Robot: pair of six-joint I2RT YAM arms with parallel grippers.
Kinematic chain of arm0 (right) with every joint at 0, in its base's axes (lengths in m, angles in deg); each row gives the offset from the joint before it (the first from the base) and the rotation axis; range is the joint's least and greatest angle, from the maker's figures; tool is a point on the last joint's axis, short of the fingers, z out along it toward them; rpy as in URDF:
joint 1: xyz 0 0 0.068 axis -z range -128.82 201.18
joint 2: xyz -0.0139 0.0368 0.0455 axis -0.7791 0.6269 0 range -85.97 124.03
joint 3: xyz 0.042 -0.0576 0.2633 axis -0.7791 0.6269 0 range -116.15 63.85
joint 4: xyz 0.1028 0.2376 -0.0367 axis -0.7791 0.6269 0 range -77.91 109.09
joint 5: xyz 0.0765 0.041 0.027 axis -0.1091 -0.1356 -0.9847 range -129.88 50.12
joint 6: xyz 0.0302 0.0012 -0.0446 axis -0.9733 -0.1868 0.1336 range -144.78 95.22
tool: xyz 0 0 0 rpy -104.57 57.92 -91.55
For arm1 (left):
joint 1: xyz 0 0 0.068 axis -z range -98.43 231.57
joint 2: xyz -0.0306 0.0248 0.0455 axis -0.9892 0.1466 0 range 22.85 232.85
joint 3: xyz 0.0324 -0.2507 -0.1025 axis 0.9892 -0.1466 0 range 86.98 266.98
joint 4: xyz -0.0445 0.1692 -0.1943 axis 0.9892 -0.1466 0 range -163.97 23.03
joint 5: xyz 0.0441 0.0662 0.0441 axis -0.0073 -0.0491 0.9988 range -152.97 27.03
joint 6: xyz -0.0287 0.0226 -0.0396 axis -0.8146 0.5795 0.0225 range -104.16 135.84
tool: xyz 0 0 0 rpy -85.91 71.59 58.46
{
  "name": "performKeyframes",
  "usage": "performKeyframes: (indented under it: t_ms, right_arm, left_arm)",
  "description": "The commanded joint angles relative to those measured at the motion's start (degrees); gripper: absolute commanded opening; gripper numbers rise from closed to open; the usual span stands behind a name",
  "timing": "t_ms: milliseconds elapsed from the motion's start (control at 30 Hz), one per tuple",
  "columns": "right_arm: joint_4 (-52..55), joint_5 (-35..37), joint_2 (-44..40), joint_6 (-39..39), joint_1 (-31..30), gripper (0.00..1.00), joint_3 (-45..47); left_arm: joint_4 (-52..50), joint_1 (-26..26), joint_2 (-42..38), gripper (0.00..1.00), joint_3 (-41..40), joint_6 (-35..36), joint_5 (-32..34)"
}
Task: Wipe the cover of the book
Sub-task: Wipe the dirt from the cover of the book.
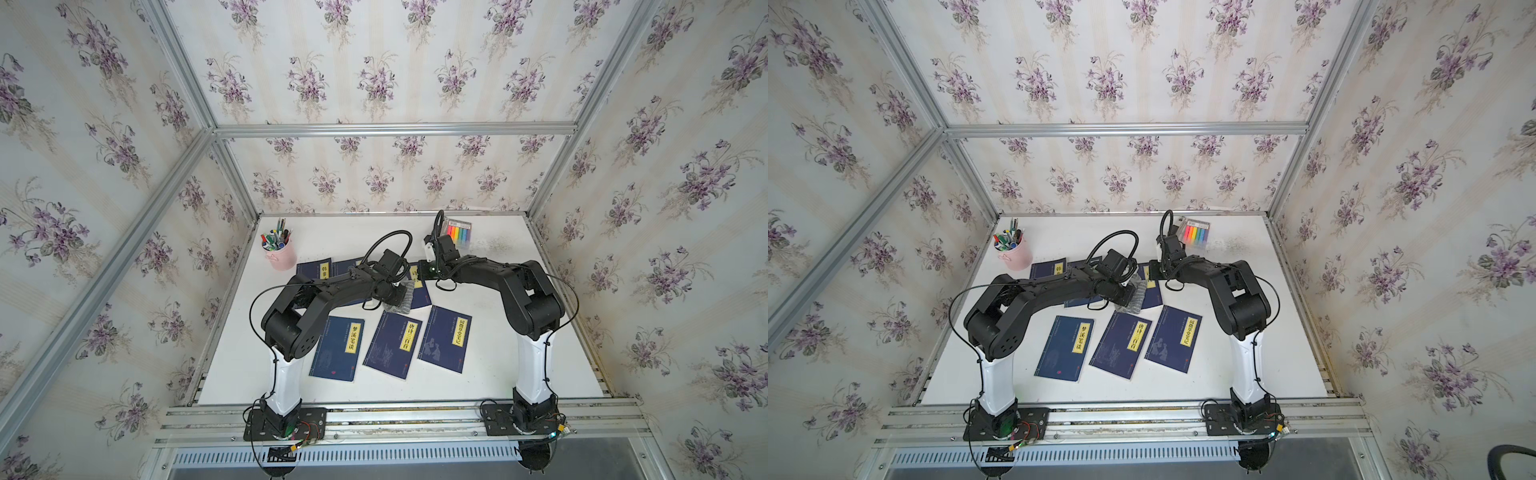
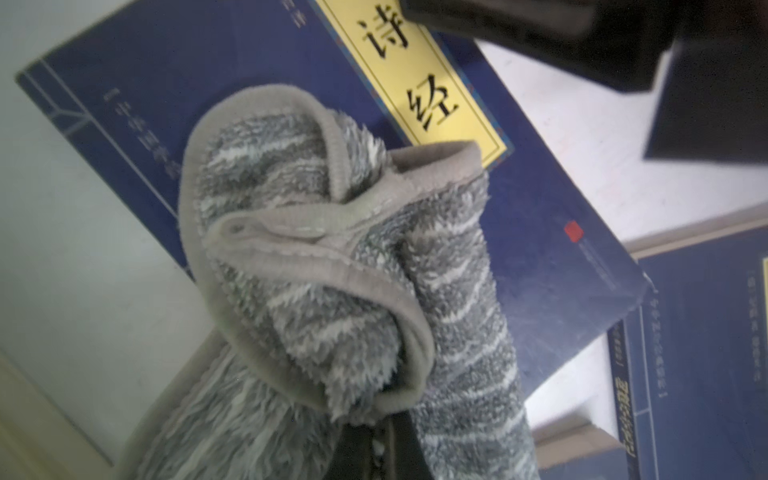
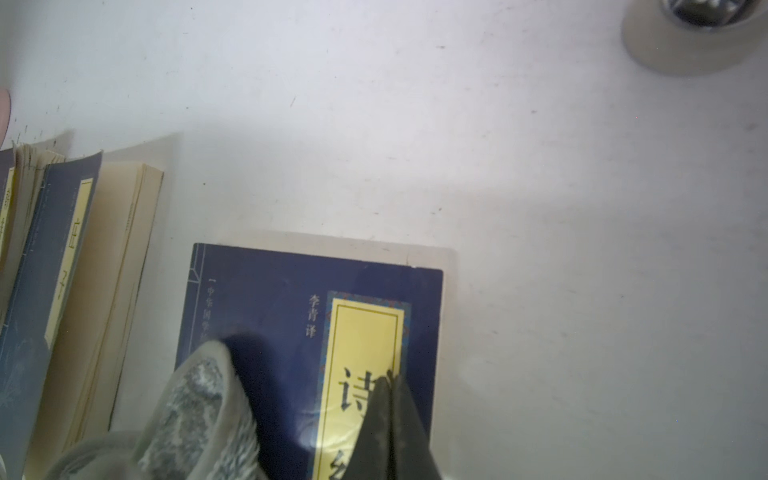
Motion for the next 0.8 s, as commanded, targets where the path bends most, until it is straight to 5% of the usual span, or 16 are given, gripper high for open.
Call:
performKeyframes:
  t_ms: [0,200,767]
  right_arm:
    - [6.9,1.2,0.8,0.1,0.0,0.00,0.5]
    - [7.0,1.2,1.0,0.1,-0.1,0.00,0.6]
    - [6.6,0.5,0.6,0.0,-0.1,0.00,1.3]
  left_arm:
    - [-8.1,0.8,-0.8,0.00,-1.4,-0.7,-2.4]
    - [-9.6,0.8,0.6,0.00,0.7,-0.5,-0.4]
    - [-20.5,-8.7,18.9,0.00,31.1,0.9,-4.0]
